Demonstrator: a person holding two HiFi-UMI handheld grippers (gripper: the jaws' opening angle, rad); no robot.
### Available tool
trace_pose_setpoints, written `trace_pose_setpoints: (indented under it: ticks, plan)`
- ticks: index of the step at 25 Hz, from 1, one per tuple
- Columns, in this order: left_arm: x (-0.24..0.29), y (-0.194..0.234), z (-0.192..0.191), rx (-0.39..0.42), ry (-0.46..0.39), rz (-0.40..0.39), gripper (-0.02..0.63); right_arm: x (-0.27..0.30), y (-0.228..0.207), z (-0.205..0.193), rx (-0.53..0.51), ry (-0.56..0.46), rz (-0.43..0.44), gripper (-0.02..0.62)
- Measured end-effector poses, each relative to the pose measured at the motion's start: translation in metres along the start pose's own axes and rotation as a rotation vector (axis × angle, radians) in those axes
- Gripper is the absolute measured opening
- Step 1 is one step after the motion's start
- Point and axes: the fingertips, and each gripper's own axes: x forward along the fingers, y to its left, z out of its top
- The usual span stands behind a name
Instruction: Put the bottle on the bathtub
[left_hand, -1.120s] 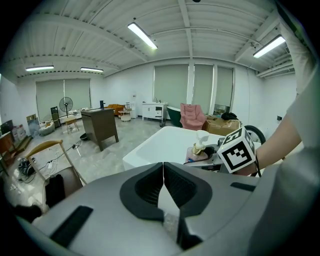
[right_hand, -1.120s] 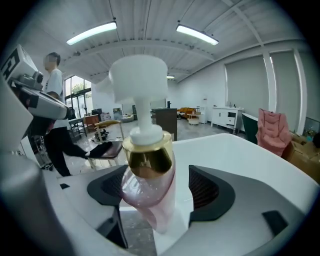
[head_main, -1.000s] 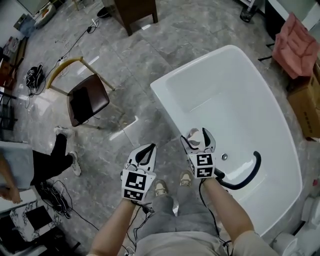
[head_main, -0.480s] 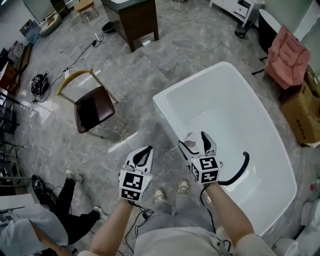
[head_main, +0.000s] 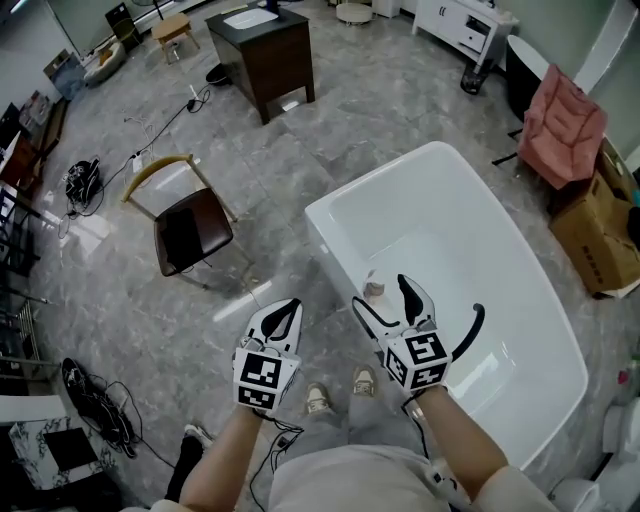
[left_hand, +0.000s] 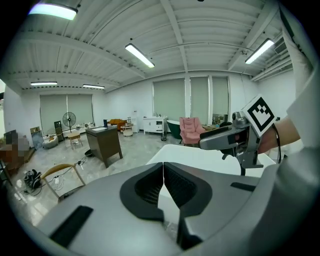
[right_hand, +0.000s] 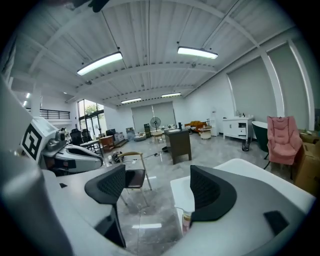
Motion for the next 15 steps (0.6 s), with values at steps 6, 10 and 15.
trace_pose_setpoints:
  ticks: [6, 10, 15]
  plan:
    - [-0.028, 0.001, 0.046, 0.032, -0.07, 0.024, 0.02, -0.043, 0.027, 0.064, -0.052, -0.084, 0.077, 0.414]
    - [-0.048, 0.001, 0.083, 0.05, -0.13, 0.041, 0.02, -0.068, 0.036, 0.101, -0.049, -0.151, 0.108, 0.328]
    - [-0.076, -0.005, 0.121, 0.096, -0.196, 0.054, 0.02, -0.1, 0.049, 0.135, -0.078, -0.221, 0.13, 0.226]
